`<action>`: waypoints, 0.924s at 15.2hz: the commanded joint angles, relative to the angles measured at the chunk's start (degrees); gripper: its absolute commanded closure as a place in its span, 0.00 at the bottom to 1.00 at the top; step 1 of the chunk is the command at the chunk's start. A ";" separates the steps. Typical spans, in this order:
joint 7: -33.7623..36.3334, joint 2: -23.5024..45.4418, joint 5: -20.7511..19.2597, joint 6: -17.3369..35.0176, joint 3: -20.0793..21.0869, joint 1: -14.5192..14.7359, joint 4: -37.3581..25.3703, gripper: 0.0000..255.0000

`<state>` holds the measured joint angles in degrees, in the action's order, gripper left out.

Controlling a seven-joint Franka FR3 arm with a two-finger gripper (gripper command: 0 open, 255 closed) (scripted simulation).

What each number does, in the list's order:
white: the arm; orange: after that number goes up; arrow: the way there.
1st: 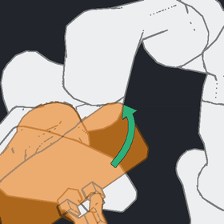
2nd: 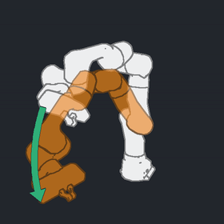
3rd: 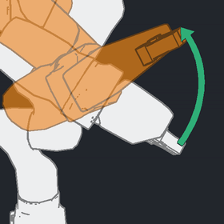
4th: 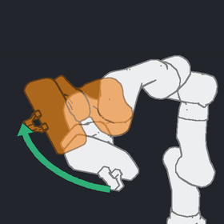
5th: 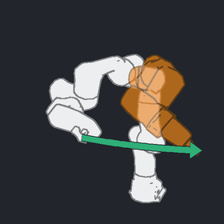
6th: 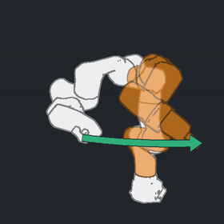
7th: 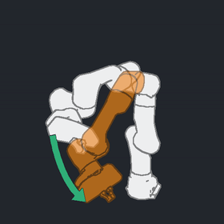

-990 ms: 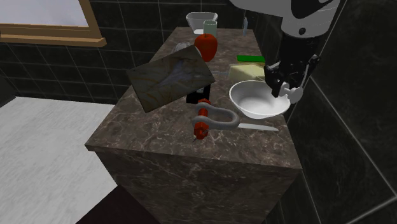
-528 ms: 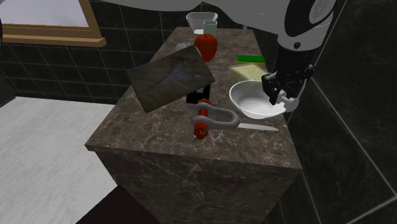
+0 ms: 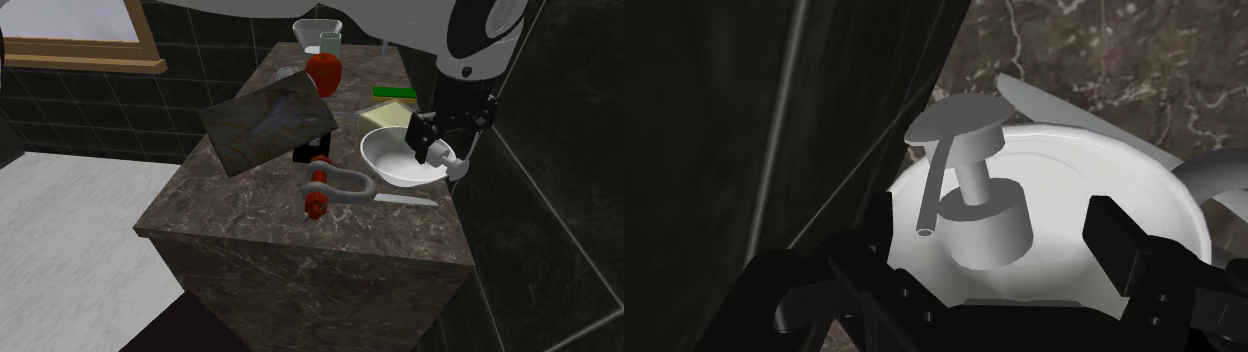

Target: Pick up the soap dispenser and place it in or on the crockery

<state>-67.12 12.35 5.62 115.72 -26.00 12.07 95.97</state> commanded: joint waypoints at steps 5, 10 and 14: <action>0.58 -1.59 -0.89 -5.14 -0.18 0.21 -3.72 0.00; 0.69 -1.90 -1.06 -6.54 -0.22 0.23 -4.85 0.00; 0.69 -1.90 -1.06 -6.54 -0.22 0.23 -4.85 0.00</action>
